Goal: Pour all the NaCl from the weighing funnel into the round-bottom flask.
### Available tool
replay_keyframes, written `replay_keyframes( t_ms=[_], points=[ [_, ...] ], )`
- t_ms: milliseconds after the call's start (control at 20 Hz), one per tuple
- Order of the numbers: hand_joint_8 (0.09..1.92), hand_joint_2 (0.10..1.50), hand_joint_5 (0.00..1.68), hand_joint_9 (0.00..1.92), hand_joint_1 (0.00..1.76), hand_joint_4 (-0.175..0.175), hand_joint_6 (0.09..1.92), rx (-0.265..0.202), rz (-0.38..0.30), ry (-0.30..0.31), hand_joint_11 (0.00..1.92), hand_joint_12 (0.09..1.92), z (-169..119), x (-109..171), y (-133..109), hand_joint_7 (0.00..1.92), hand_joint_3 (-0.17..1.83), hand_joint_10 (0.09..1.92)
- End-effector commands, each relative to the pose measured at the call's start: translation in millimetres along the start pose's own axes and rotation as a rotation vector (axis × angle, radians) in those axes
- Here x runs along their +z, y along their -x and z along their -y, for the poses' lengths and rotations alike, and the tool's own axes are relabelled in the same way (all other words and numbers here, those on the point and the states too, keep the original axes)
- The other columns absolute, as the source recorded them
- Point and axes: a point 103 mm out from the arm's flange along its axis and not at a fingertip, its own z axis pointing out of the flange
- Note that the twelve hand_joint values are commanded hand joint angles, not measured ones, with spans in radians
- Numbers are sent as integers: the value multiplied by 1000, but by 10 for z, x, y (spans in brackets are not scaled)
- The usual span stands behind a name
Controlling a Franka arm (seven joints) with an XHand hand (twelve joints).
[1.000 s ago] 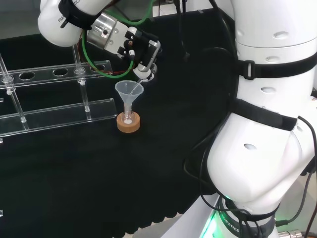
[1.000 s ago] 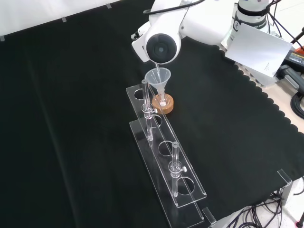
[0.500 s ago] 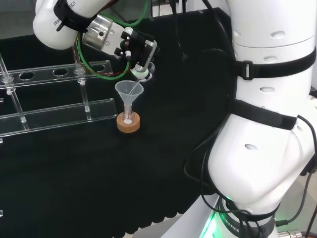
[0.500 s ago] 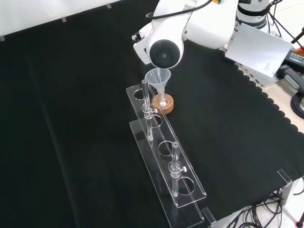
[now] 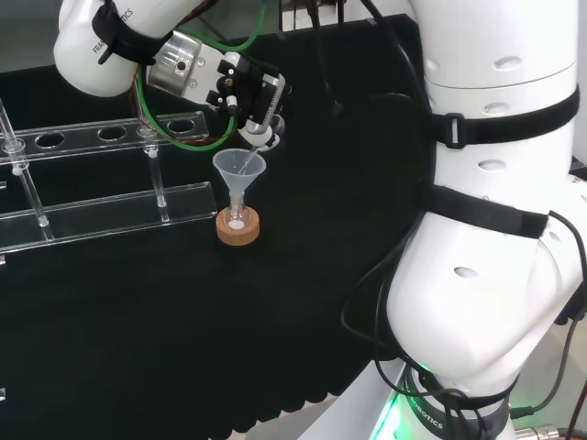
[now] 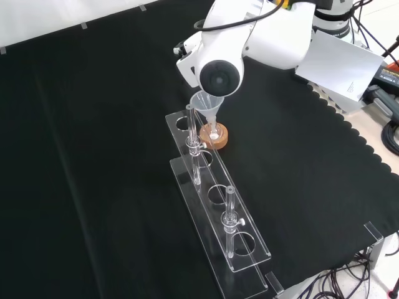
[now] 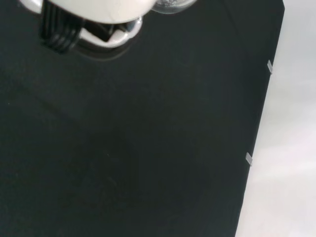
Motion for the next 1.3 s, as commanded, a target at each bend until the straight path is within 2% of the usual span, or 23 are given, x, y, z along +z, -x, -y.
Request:
replay_keyframes(
  t_ms=[50, 1300],
  points=[
    [501, 622, 1300, 1460, 1131, 175, 651, 8, 24, -9, 1093, 882, 1, -21, -12, 1157, 707, 87],
    [500, 615, 1307, 1470, 1133, 175, 641, 49, 68, -37, 1097, 874, 70, -114, 6, 1164, 714, 87]
  ],
)
